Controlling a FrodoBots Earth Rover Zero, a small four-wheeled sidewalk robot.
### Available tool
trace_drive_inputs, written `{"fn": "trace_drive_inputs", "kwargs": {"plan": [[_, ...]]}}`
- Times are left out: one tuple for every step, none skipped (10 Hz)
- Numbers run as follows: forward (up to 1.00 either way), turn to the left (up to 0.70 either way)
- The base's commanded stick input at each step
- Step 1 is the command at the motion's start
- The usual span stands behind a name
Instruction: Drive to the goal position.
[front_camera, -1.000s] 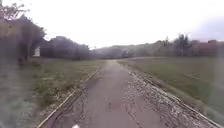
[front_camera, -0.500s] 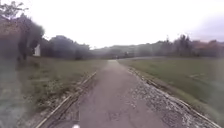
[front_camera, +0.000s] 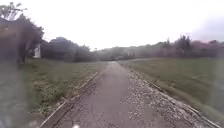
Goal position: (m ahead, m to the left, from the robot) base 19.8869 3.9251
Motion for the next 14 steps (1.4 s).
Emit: {"fn": "trace_drive_inputs", "kwargs": {"plan": [[0.7, 0.0], [0.7, 0.0], [0.7, 0.0], [0.23, 0.0], [0.0, 0.0], [0.0, 0.0], [0.0, 0.0], [0.0, 0.0], [0.0, 0.0], [0.0, 0.0], [0.09, 0.0], [0.53, 0.0], [0.7, 0.0], [0.7, 0.0]]}}
